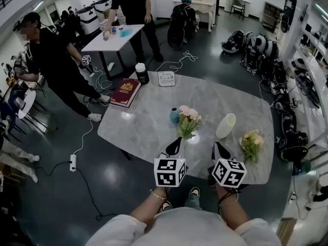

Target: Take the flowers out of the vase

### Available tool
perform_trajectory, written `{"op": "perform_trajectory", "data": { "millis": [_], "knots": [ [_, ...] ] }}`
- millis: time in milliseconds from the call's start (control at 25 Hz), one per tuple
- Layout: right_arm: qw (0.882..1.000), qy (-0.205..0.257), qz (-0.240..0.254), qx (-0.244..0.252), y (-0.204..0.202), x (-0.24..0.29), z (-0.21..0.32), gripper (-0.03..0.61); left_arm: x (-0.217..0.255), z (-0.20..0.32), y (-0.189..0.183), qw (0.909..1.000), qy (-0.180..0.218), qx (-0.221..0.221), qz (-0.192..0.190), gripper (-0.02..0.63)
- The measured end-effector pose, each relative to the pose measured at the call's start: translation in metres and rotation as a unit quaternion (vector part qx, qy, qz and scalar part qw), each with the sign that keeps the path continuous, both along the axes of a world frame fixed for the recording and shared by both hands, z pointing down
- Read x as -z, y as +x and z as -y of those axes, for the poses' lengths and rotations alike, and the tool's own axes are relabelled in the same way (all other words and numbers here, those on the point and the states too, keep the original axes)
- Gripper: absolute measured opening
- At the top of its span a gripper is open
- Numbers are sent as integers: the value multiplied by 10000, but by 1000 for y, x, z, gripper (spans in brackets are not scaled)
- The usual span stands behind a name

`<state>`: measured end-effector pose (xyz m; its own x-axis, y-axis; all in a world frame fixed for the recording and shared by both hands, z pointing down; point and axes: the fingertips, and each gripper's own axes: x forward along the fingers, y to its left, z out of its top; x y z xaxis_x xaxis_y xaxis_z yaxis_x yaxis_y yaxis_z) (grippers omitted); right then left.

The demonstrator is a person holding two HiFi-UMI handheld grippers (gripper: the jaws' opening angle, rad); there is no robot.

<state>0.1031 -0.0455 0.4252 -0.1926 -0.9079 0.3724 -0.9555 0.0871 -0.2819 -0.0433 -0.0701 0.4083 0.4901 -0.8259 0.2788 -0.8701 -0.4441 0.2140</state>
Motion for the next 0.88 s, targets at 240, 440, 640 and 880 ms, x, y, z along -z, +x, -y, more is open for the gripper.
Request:
{"op": "perform_trajectory", "data": {
  "millis": [240,440,640,880],
  "knots": [
    [9996,-105,-57,-242,-23,-4,-30,6,-12,-22,-26,9997,-172,-190,-3,8],
    [9995,-24,-159,-275,-36,4,-35,6,-7,-26,-42,9997,-112,-194,-21,8],
    [9995,85,-214,-227,-45,12,-29,6,-7,-25,-50,9998,-95,-184,9,8],
    [9980,284,-555,-45,-49,25,-20,5,-4,-19,-46,9998,-39,-191,23,8]
  ]
}}
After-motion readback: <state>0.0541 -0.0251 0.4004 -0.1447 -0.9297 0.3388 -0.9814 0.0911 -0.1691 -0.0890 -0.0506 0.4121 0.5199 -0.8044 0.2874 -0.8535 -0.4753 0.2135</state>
